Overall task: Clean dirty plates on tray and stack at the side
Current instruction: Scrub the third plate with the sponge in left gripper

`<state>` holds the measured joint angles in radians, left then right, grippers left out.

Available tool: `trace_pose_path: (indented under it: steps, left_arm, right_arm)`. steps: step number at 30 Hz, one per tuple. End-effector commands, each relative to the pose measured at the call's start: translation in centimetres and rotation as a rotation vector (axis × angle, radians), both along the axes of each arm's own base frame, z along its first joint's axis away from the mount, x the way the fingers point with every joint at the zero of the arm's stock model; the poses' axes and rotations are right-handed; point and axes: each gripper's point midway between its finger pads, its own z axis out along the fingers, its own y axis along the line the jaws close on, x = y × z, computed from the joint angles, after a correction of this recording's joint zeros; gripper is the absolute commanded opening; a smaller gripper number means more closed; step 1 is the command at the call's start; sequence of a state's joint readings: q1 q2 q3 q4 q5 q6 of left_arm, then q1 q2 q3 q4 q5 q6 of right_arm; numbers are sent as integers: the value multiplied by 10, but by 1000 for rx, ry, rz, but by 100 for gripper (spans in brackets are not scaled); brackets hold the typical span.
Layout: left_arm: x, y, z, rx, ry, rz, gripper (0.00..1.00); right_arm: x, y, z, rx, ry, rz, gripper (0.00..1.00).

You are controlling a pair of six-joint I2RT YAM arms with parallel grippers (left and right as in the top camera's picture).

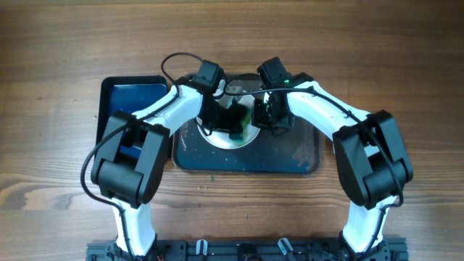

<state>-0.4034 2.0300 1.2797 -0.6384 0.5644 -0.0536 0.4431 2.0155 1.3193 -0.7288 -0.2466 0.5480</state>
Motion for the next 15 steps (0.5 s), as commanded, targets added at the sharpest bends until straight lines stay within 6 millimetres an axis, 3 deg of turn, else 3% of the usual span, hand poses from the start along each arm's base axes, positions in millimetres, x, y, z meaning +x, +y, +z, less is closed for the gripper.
trace_pose_path:
  steps: [1,4,7,10,11,15]
  left_arm:
    - [44,38,-16,189,-97,226,4]
    - [72,81,-21,358,-176,419,4]
    - [74,132,-25,546,-170,621,4]
    - [47,150,-30,631,-53,668,4]
    - [24,151,-32,655,37,634,4]
    - [-27,134,-30,617,229,411,4]
  right_arm:
    - [-15,-2,-13,-16,49,42,4]
    - [-15,-1,-13,-15,48,40,4]
    - [-15,-1,-13,-16,48,41,4]
    - [-15,-2,-13,-16,48,41,4]
    - [-15,-2,-13,-16,47,46,4]
    - [-14,-1,-13,-14,42,49,4]
